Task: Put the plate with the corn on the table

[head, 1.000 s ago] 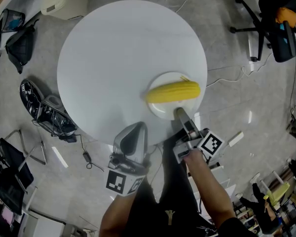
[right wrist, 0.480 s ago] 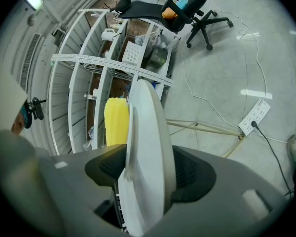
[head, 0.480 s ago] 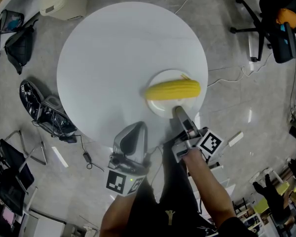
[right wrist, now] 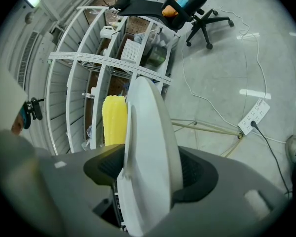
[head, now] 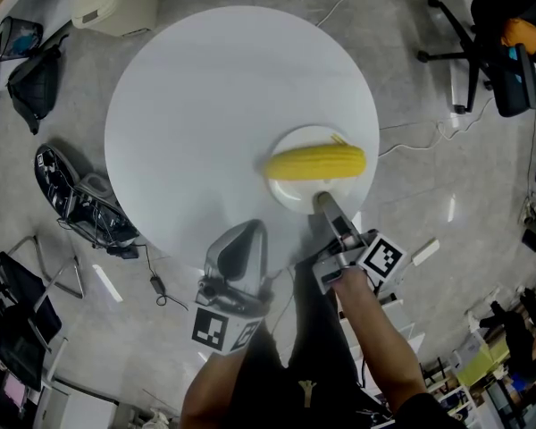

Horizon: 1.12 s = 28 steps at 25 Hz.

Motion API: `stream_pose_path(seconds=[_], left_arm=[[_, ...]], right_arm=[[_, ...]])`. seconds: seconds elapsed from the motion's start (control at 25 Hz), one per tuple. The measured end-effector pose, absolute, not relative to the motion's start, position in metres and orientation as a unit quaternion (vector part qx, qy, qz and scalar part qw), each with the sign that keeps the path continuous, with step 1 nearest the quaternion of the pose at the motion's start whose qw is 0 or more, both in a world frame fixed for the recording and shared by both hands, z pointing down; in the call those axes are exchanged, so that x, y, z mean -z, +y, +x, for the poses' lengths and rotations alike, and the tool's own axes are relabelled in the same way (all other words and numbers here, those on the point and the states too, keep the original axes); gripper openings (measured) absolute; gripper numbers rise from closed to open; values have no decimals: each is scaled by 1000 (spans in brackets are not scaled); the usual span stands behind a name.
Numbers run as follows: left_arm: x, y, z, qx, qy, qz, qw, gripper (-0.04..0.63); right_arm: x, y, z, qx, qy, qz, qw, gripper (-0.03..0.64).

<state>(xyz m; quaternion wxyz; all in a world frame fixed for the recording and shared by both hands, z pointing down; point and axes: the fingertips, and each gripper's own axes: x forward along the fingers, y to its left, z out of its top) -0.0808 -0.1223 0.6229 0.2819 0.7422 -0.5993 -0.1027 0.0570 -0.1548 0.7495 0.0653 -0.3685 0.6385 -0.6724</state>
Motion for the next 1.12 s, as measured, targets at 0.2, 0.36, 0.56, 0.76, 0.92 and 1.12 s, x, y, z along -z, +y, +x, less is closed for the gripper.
stream_pose_path(seconds=[0.2,0.36,0.56,0.76,0.92,1.12], left_arm=[[-624,-124,-83,104,-599,741,283,3],[-624,-126,-81,104,-599,741,285,3],[-625,-127,-80,103,-597,742,287,3],[-626,-127,-80,101,-598,740,291,3],[-625,-123,-79,101,-596,744,284,3],[-623,-118,-73,100,-593,748,282,3]], right_arm=[[-753,-154,55,676,635,-369,55,330],[-754,-153,56,679,632,-369,49,341],[-751,-156,55,667,644,-371,51,341],[-748,-154,56,663,649,-368,64,341],[-745,-150,57,664,648,-367,64,341],[-740,-144,66,659,653,-367,68,339]])
